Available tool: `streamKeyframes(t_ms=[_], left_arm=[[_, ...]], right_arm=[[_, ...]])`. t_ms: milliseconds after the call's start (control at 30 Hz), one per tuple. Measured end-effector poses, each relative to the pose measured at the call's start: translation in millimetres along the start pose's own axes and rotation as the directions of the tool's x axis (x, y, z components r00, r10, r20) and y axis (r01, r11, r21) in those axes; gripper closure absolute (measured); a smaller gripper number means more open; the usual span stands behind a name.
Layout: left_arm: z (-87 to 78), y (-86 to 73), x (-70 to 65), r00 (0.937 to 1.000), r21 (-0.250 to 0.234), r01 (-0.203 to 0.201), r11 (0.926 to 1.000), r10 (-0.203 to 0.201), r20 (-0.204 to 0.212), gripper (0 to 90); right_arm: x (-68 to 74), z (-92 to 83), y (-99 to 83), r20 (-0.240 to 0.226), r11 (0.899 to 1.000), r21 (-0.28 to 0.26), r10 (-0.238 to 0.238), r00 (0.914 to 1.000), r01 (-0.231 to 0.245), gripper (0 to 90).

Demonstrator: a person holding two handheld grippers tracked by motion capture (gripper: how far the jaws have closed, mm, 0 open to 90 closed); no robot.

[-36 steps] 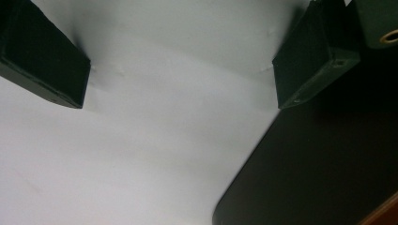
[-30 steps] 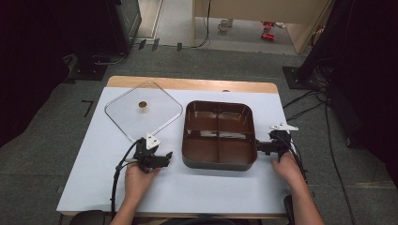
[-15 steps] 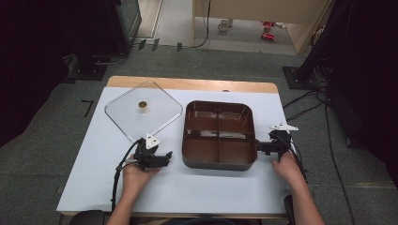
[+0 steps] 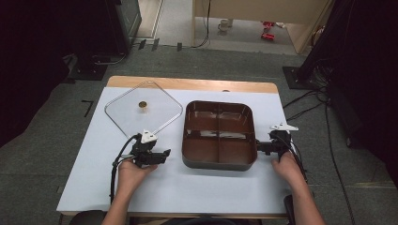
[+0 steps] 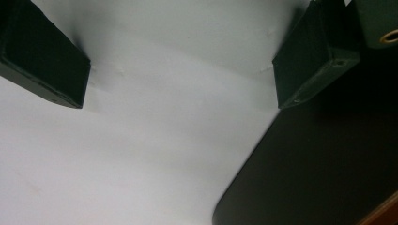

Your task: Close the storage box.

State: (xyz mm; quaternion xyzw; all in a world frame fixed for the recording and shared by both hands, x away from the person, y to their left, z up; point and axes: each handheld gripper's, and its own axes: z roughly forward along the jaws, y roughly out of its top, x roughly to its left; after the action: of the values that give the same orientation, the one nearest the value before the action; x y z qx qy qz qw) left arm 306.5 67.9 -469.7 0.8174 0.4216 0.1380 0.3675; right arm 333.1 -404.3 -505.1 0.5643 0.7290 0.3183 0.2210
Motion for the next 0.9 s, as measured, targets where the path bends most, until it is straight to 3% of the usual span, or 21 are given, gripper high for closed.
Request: streamKeyframes(t_ms=[333,400,500,767,900], left_arm=[[-5.9,5.0,7.8,0.9976,0.010,0.059,0.9982,-0.060,0.037,28.7],[-7.3,6.1,7.7,0.9973,0.012,0.058,0.9983,-0.058,0.045,28.0],[-11.8,9.4,3.7,0.9994,0.003,0.022,0.9997,-0.022,0.027,28.5],[-14.8,16.6,9.1,0.9997,0.019,0.023,0.9995,-0.024,0.012,31.8],[-13.5,22.2,13.1,0.9991,0.033,0.028,0.9991,-0.029,0.030,32.3]], right_arm=[[0.0,0.0,0.0,0.000,1.000,0.000,0.000,1.0000,0.000,3.6],[0.0,0.0,0.0,0.000,1.000,0.000,0.000,1.0000,0.000,3.6],[0.0,0.0,0.0,0.001,1.000,0.000,0.000,1.0000,0.000,3.6],[0.0,0.1,0.0,0.000,1.000,0.000,0.000,1.0000,0.000,3.6],[0.0,0.0,0.0,0.000,1.000,0.000,0.000,1.0000,0.000,3.6]])
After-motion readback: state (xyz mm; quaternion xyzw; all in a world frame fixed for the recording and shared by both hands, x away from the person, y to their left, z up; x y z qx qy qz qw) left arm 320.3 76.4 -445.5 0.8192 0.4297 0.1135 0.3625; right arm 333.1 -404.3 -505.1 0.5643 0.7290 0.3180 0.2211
